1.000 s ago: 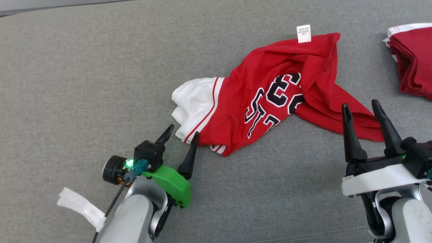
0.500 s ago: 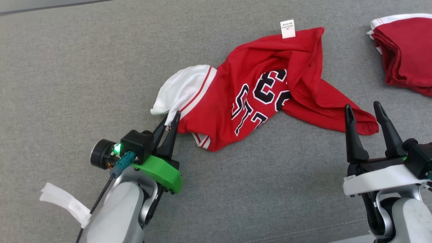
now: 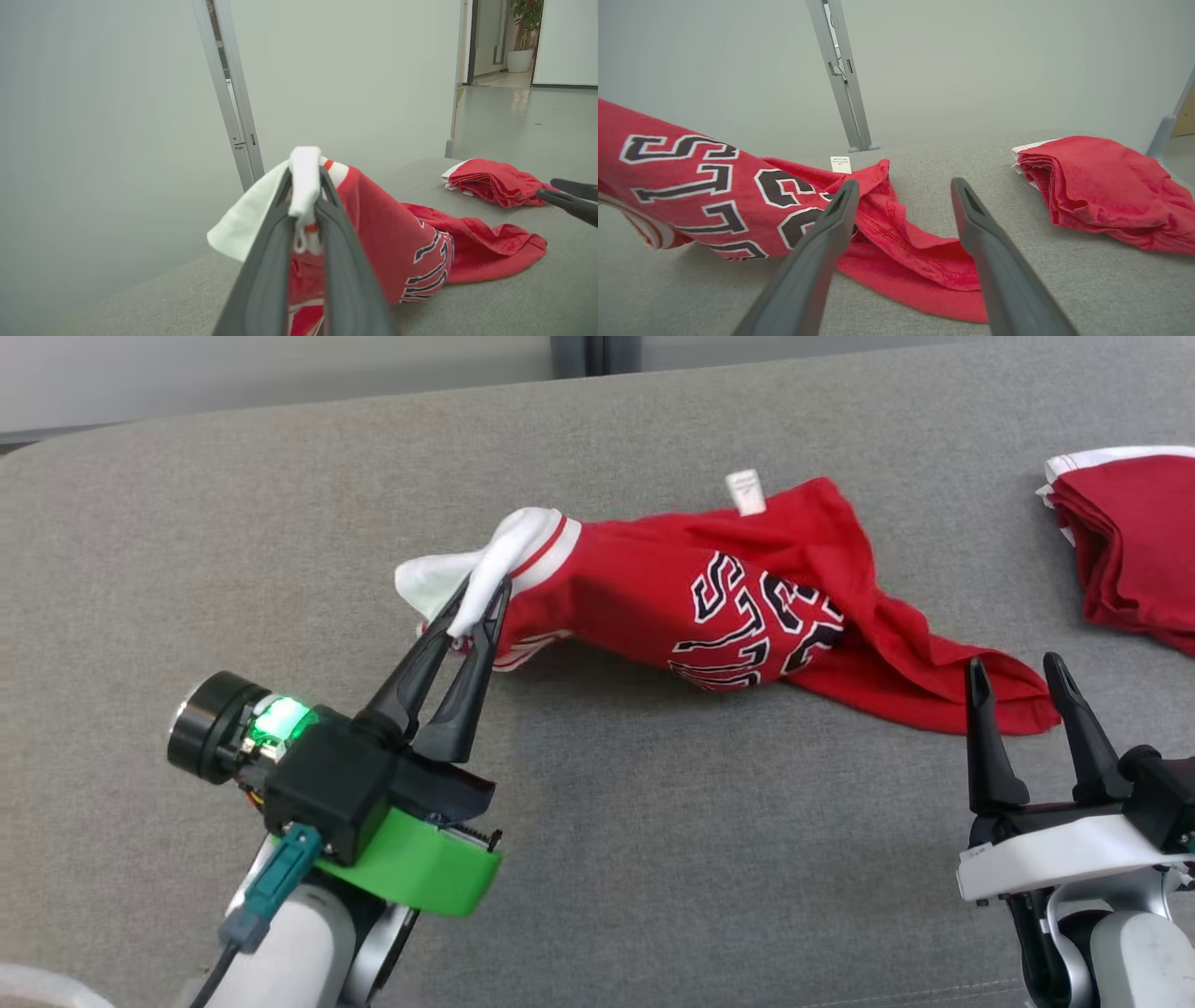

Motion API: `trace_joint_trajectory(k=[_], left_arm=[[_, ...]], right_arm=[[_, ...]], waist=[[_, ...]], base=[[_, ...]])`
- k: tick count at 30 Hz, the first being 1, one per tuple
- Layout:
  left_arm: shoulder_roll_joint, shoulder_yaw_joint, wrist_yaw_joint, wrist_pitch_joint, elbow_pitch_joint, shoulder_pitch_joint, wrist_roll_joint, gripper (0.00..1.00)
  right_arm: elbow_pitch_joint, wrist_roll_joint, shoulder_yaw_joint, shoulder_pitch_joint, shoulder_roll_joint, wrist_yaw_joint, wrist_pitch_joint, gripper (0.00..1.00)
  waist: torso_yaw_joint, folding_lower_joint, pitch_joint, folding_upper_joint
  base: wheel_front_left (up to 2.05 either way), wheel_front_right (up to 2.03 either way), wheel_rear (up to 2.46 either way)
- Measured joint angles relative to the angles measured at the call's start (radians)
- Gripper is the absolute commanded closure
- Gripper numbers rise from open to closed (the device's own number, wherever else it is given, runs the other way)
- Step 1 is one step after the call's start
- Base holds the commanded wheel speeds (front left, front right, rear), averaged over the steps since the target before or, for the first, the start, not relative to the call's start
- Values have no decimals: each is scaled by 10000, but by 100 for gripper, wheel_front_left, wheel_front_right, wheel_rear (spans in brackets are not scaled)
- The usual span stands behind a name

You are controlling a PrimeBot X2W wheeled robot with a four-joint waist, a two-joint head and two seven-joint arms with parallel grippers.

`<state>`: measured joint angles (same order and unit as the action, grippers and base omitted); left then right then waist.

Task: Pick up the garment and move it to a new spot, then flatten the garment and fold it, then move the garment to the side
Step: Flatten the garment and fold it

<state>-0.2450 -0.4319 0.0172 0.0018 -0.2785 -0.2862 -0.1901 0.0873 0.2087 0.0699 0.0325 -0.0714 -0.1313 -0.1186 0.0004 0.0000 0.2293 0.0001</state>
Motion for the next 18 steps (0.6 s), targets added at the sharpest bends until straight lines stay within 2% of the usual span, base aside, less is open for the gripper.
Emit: trace_joint_trajectory(k=[4,8,13,18], left_arm=[[-288,155,-58,652,-1356,-190,155,100],[-487,497,-75,957,-1248,-599,86,100],[-487,871,92,1095,326,-1229,-489,100],[-493,1175,497,359,3005,-2876,-677,100]], right_arm=[[52,0,63,-83,56,0,73,0],[111,4,4,-82,111,0,73,0],[171,40,-52,-53,140,0,48,0],[148,115,-199,223,165,0,-33,0]], waist=[[179,0,-276,0],[110,0,-333,0],[-148,0,-152,0],[-476,0,282,0]], base=[[0,0,0],[0,0,0],[0,0,0],[0,0,0]])
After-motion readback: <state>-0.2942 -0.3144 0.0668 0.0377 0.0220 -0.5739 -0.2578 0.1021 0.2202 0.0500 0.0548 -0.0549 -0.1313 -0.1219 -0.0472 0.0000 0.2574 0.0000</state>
